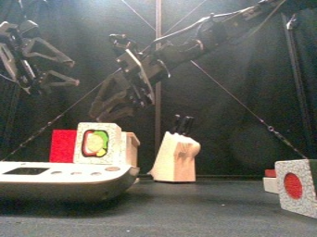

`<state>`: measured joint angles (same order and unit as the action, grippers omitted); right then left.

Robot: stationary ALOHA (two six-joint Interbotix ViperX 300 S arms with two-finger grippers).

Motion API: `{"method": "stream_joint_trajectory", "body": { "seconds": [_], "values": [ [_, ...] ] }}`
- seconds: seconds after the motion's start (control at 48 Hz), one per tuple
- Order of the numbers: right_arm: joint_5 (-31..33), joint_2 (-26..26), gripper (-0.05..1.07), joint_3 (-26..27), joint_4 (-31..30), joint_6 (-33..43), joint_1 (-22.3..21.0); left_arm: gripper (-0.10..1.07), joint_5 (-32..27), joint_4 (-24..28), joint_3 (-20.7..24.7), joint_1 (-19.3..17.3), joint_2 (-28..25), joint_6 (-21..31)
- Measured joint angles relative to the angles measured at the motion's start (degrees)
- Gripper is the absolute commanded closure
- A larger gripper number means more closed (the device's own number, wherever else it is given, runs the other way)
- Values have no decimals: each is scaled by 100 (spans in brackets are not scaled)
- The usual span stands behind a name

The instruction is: Grab white sushi piece from stove

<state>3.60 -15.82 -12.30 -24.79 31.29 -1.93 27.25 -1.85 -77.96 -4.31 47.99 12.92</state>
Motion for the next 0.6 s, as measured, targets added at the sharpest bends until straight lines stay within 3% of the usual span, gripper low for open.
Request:
{"method": "stream_joint_trajectory", "body": {
  "seconds": [0.25, 0.604],
  "values": [
    [-53, 466, 24, -659, 0, 0, 448, 8, 0, 0, 0, 0, 0, -9],
    [-176, 492, 24, -1037, 62, 9, 756, 9, 0, 9, 0, 0, -9, -18]
  ]
}}
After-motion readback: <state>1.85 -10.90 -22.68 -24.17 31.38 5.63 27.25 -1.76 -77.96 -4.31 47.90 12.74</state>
